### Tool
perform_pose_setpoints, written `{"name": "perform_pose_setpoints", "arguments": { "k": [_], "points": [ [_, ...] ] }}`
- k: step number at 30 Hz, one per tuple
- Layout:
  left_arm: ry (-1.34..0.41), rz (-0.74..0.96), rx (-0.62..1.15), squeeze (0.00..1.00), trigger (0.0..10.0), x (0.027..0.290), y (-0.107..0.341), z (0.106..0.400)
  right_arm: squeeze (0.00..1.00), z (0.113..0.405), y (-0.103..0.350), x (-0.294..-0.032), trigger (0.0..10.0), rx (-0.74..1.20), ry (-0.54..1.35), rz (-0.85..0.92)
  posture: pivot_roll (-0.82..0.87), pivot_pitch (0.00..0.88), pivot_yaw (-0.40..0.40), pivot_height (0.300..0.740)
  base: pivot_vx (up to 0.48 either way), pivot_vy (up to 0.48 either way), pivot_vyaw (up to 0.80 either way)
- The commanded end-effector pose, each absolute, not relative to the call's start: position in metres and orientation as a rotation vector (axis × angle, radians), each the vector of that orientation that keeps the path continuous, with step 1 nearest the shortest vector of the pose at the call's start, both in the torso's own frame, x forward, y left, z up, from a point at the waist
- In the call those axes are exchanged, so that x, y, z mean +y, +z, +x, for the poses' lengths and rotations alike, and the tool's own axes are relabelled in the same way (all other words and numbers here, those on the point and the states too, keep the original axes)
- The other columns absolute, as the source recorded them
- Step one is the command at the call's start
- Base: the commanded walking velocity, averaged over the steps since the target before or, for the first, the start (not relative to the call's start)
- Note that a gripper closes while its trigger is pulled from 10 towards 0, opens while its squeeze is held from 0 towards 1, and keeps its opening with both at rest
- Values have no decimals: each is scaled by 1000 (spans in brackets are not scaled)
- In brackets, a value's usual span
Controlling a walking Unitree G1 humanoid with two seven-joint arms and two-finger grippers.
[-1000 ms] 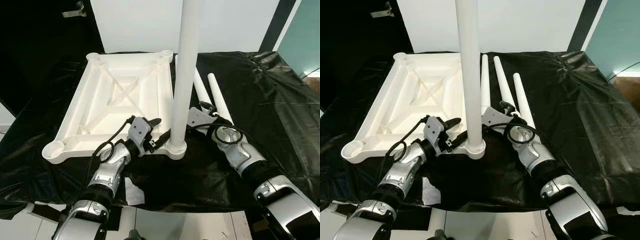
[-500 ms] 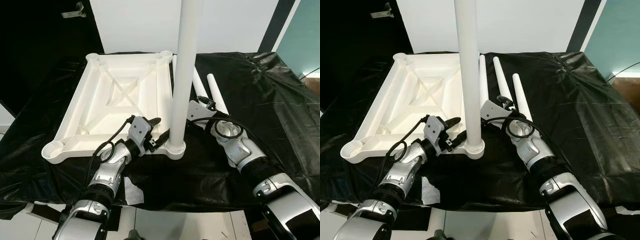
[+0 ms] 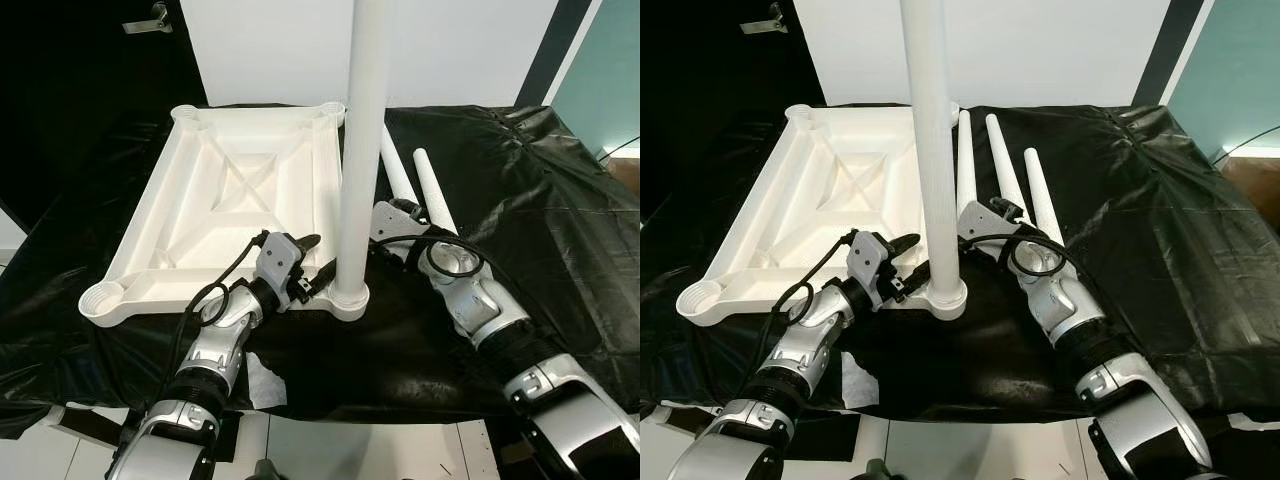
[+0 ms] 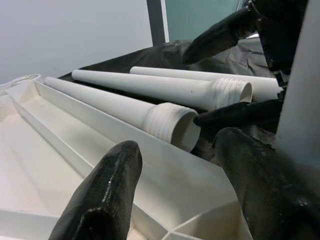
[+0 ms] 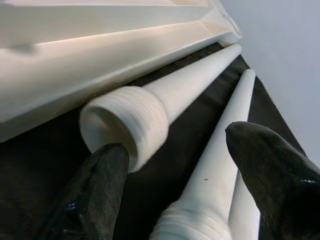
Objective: Building children table
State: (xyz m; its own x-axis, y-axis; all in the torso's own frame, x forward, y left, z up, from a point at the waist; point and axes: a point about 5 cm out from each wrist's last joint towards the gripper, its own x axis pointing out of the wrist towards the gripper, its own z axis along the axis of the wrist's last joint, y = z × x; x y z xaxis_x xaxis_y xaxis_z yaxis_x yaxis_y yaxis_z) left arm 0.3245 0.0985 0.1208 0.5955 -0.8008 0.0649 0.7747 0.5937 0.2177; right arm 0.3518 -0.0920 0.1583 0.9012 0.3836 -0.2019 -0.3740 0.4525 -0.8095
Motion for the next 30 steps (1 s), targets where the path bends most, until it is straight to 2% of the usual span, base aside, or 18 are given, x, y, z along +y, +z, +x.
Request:
{"name": "perform_pose_setpoints", "arguments": {
  "k": [1, 9, 16, 30],
  "points": [
    [-926, 171, -138, 0, 10000, 95, 116, 323, 0, 345, 156, -79, 10000, -21, 529, -989, 6, 3, -20, 740, 0, 0, 0],
    [-932, 168, -137, 0, 10000, 93, 116, 323, 0, 348, 150, -82, 10000, -13, 520, -1003, 4, 14, -18, 740, 0, 0, 0],
    [-933, 168, -133, 0, 10000, 95, 113, 318, 0, 362, 136, -96, 10000, 35, 498, -1069, 34, 37, -23, 740, 0, 0, 0],
    [-921, 174, -130, 0, 10000, 101, 111, 314, 0, 370, 132, -99, 10000, 31, 493, -1126, 77, 50, -28, 740, 0, 0, 0]
  ]
}}
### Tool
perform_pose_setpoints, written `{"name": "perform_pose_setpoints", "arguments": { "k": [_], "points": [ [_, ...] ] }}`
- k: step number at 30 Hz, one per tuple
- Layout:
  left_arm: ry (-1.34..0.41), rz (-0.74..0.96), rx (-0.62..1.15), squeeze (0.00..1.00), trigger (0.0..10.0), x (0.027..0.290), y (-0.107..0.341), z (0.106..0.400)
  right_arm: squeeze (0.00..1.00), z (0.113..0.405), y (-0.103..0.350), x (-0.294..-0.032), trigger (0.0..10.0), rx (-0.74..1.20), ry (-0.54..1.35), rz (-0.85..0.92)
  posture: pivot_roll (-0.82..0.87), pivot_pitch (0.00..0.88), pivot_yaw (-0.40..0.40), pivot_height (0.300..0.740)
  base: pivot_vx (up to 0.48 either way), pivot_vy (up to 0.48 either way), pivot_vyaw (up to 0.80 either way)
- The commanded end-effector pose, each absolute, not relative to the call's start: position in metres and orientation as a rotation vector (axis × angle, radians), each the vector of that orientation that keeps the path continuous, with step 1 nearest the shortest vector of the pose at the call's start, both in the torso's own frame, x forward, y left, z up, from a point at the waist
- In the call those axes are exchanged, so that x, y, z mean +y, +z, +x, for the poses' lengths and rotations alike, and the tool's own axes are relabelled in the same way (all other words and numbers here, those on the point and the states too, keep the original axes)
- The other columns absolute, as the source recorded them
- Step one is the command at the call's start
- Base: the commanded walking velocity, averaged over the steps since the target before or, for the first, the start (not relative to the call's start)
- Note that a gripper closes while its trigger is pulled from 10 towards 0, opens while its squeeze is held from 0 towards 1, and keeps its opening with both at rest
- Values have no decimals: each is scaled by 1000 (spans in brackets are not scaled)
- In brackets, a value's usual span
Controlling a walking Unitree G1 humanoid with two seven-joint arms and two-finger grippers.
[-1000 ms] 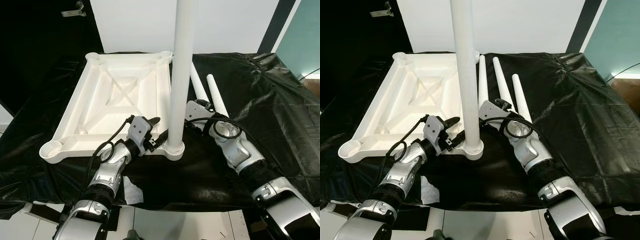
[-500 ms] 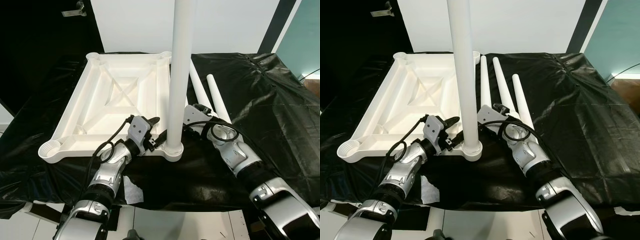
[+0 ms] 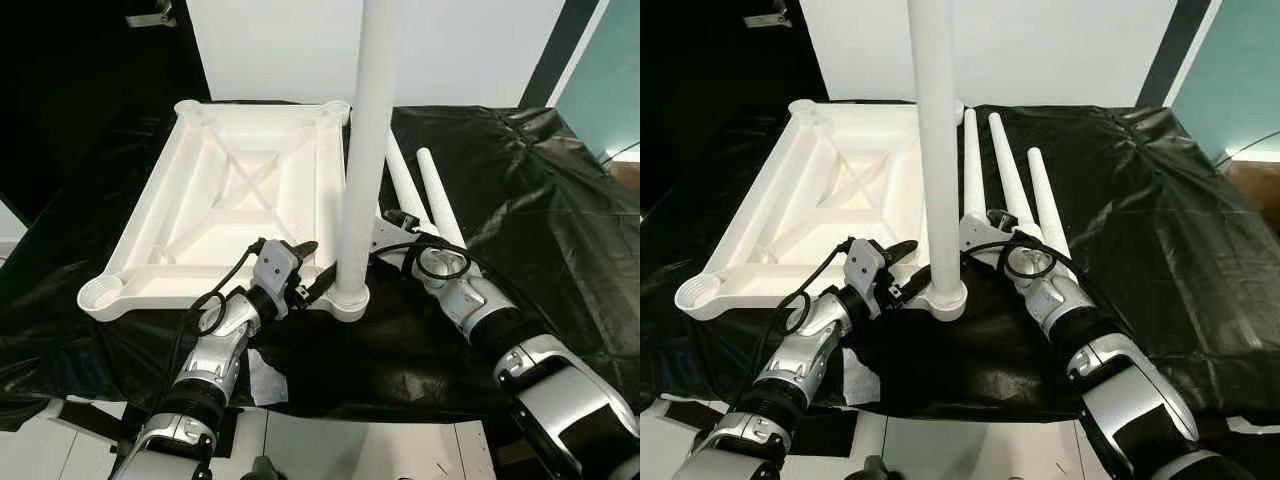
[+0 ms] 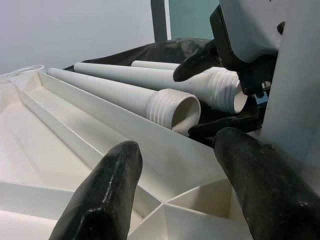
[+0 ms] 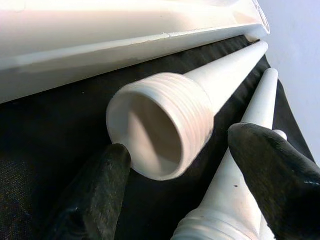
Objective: Building children table
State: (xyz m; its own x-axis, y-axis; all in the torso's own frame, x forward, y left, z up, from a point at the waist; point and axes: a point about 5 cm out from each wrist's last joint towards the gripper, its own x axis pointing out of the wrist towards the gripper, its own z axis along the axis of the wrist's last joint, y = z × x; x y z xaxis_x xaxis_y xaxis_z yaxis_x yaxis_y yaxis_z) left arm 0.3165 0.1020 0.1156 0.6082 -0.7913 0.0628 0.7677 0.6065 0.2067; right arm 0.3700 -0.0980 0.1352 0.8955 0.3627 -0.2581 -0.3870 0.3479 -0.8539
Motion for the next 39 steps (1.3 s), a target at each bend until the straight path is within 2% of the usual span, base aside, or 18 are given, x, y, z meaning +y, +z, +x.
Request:
{"name": "perform_pose_setpoints", "arguments": {
  "k": [1, 8, 9, 11, 12, 13, 14, 15, 17, 18, 30, 39],
  "points": [
    [-921, 174, -130, 0, 10000, 101, 111, 314, 0, 370, 132, -99, 10000, 31, 493, -1126, 77, 50, -28, 740, 0, 0, 0],
    [-918, 179, -130, 0, 10000, 102, 112, 312, 0, 378, 136, -97, 9961, 0, 485, -1161, 90, 37, -25, 740, 0, 0, 0],
    [-919, 180, -130, 0, 10000, 102, 112, 312, 0, 378, 136, -97, 5804, 0, 485, -1168, 91, 33, -23, 740, 0, 0, 0],
    [-920, 181, -130, 0, 10000, 102, 112, 313, 0, 379, 135, -98, 5804, 0, 487, -1173, 91, 33, -23, 740, 0, 0, 0],
    [-920, 182, -130, 0, 10000, 102, 112, 313, 0, 379, 136, -98, 4157, -1, 484, -1170, 88, 32, -22, 740, 0, 0, 0],
    [-920, 182, -130, 0, 10000, 102, 113, 313, 0, 379, 136, -98, 3608, -2, 479, -1168, 87, 31, -22, 740, 0, 0, 0],
    [-920, 182, -130, 0, 10000, 102, 113, 314, 0, 380, 137, -99, 3608, -2, 475, -1166, 87, 31, -22, 740, 0, 0, 0],
    [-921, 183, -129, 0, 10000, 102, 113, 314, 0, 380, 137, -99, 1569, -2, 472, -1168, 87, 31, -22, 740, 0, 0, 0],
    [-921, 183, -129, 0, 10000, 102, 113, 313, 0, 381, 136, -99, 1569, -1, 470, -1170, 87, 31, -22, 740, 0, 0, 0],
    [-922, 183, -129, 0, 10000, 101, 113, 313, 0, 381, 135, -100, 0, 5, 471, -1172, 85, 29, -21, 740, 0, 0, 0],
    [-924, 179, -125, 0, 10000, 99, 112, 313, 0, 377, 119, -106, 0, 37, 449, -1155, 70, 26, -24, 740, 0, 0, 0],
    [-938, 165, -121, 0, 10000, 93, 110, 313, 0, 360, 106, -114, 0, -6, 296, -1062, 9, 19, -10, 740, 0, 0, 0]
  ]
}}
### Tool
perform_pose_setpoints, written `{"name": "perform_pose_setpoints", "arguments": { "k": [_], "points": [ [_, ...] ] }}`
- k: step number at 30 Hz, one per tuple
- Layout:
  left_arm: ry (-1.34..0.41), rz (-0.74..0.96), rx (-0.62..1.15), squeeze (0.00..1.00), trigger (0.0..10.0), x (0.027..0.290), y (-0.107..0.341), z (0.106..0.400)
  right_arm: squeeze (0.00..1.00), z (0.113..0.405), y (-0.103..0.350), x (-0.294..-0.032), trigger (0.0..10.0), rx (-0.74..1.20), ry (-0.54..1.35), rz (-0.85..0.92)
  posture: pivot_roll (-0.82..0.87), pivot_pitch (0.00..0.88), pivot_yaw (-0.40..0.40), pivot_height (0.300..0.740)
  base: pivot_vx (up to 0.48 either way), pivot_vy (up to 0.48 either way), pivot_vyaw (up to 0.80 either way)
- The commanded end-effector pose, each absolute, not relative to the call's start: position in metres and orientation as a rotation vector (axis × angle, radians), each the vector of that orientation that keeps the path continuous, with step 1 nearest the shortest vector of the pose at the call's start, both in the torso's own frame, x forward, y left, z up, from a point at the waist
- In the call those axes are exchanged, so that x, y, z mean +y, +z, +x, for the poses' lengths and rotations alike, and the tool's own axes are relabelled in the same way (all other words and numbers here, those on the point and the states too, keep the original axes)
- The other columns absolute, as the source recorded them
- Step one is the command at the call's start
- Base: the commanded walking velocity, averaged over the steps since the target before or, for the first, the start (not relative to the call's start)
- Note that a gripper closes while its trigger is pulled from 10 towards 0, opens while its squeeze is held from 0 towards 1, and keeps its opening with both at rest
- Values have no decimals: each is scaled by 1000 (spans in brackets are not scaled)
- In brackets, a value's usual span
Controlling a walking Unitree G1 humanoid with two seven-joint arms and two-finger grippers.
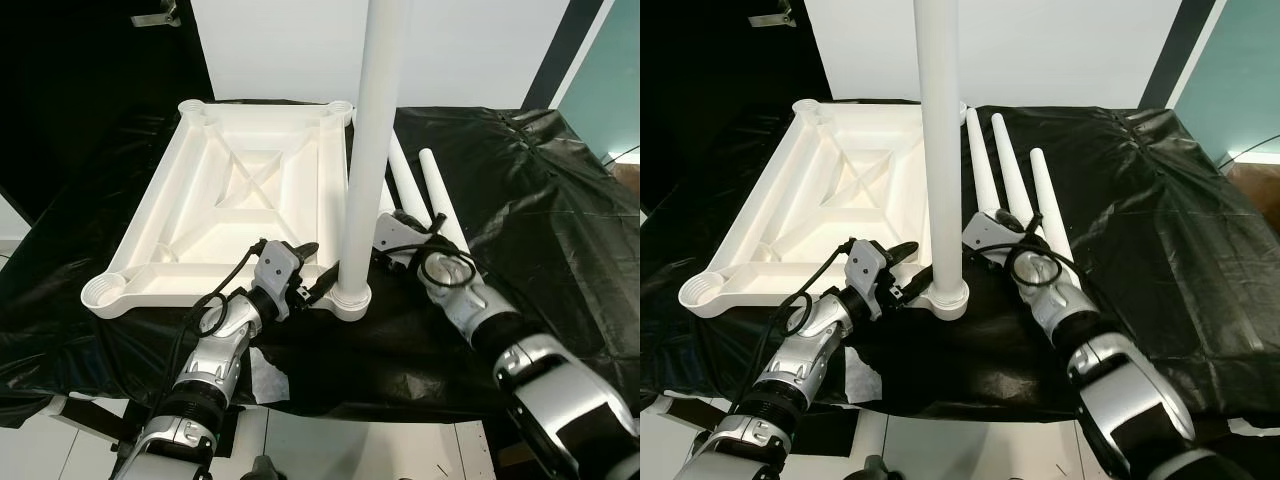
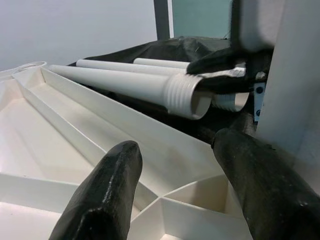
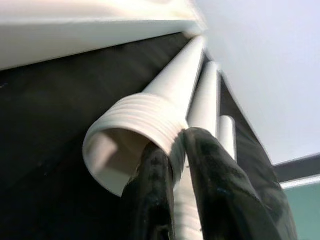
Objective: Building children table
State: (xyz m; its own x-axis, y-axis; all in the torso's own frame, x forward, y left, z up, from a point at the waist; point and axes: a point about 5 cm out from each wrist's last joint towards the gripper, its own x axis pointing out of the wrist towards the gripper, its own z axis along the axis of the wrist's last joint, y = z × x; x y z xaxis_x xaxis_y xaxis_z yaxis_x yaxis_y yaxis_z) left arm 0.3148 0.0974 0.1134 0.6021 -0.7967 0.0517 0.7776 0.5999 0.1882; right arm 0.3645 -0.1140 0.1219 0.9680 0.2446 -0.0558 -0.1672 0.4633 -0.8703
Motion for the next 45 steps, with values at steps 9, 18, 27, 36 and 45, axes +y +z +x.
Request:
{"name": "perform_pose_setpoints", "arguments": {
  "k": [9, 18, 27, 36, 45],
  "points": [
    [-993, 159, -122, 0, 10000, 78, 114, 320, 0, 322, 101, -132, 0, -78, 57, -1033, -78, 5, 23, 740, 0, 0, 0],
    [-1014, 160, -120, 0, 10000, 75, 114, 321, 0, 291, 94, -148, 0, -25, -48, -1005, -106, 0, 36, 740, 0, 0, 0],
    [-1018, 164, -122, 0, 10000, 76, 114, 324, 0, 255, 87, -175, 0, 95, -180, -976, -120, 0, 44, 740, 0, 0, 0],
    [-1031, 163, -115, 0, 10000, 74, 112, 323, 0, 234, 84, -187, 0, 149, -234, -968, -134, 13, 50, 740, 0, 0, 0],
    [-1041, 162, -117, 0, 10000, 71, 112, 324, 1000, 249, 95, -162, 10000, 38, -108, -1009, -123, 11, 48, 740, 0, 0, 0]
  ]
}}
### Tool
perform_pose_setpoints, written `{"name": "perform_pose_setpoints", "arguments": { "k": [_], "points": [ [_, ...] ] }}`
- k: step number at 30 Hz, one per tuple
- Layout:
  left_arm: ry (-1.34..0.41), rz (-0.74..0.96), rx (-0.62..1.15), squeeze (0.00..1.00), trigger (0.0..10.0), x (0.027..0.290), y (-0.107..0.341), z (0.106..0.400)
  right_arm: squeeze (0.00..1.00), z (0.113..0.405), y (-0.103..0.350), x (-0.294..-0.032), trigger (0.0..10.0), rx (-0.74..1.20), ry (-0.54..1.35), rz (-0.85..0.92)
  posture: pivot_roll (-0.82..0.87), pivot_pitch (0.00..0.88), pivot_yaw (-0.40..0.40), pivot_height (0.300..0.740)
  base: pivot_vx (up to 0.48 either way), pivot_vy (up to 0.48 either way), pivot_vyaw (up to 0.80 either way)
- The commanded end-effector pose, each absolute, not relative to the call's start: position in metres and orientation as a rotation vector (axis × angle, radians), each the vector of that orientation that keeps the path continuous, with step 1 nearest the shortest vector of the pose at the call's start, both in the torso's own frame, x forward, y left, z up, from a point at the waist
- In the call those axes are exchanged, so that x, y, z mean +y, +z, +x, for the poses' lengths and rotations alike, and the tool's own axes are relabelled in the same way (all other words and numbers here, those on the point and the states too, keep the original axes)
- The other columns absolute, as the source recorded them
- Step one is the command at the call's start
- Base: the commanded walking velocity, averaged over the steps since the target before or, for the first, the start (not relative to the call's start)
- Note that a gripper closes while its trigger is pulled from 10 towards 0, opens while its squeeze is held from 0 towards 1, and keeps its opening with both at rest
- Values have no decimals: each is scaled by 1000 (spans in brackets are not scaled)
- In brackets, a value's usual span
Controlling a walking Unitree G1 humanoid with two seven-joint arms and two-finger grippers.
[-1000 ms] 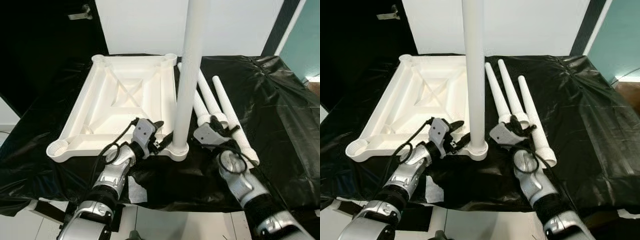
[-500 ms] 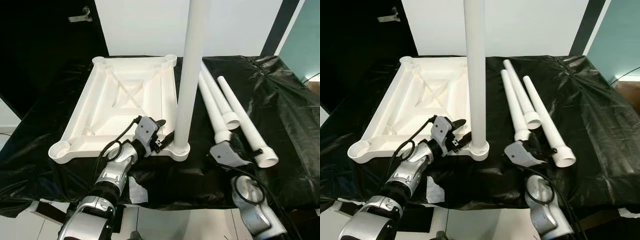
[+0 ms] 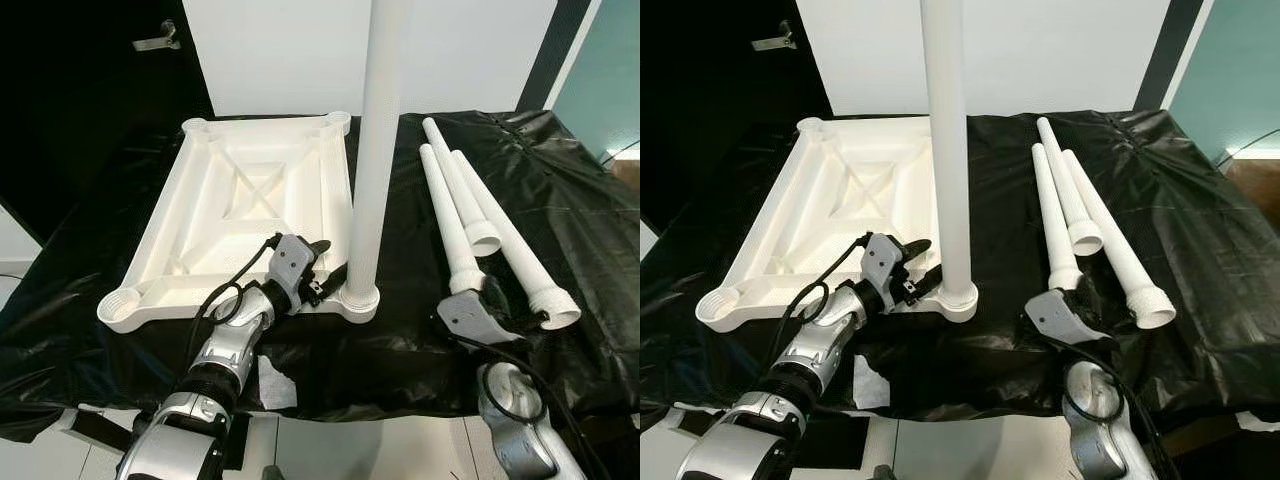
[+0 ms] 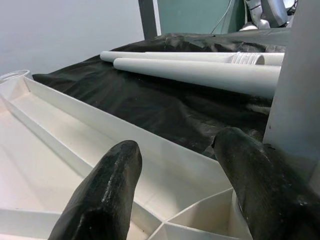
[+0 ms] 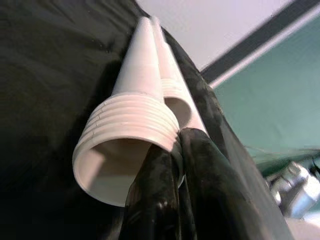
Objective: Building children table
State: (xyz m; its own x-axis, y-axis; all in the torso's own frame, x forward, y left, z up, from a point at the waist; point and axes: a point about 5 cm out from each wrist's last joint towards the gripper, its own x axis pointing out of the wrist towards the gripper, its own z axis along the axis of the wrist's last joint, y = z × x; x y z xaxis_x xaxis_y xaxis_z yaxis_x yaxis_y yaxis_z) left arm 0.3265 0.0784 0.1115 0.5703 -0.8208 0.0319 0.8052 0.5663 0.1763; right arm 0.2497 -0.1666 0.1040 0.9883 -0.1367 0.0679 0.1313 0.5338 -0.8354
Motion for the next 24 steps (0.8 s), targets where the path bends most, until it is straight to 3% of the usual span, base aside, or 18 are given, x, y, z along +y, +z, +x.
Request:
{"name": "perform_pose_setpoints", "arguments": {
  "k": [1, 8, 9, 20, 21, 24],
  "points": [
    [-1041, 162, -117, 0, 10000, 71, 112, 324, 1000, 249, 95, -162, 10000, 38, -108, -1009, -123, 11, 48, 740, 0, 0, 0],
    [-1029, 164, -121, 0, 10000, 74, 112, 324, 1000, 260, 125, -162, 10000, -108, -202, -945, -107, 10, 44, 740, 0, 0, 0],
    [-1028, 164, -121, 0, 10000, 75, 111, 323, 0, 261, 127, -162, 10000, -123, -209, -931, -107, 10, 44, 740, 0, 0, 0],
    [-1028, 162, -119, 0, 10000, 76, 110, 322, 0, 258, 143, -150, 10000, -215, -195, -763, -106, 24, 47, 740, 0, 0, 0],
    [-1029, 161, -119, 0, 10000, 75, 110, 322, 1000, 258, 140, -152, 10000, -188, -193, -744, -105, 23, 47, 740, 0, 0, 0],
    [-1030, 161, -120, 0, 10000, 74, 110, 322, 1000, 258, 132, -155, 10000, -136, -187, -733, -105, 21, 48, 740, 0, 0, 0]
  ]
}}
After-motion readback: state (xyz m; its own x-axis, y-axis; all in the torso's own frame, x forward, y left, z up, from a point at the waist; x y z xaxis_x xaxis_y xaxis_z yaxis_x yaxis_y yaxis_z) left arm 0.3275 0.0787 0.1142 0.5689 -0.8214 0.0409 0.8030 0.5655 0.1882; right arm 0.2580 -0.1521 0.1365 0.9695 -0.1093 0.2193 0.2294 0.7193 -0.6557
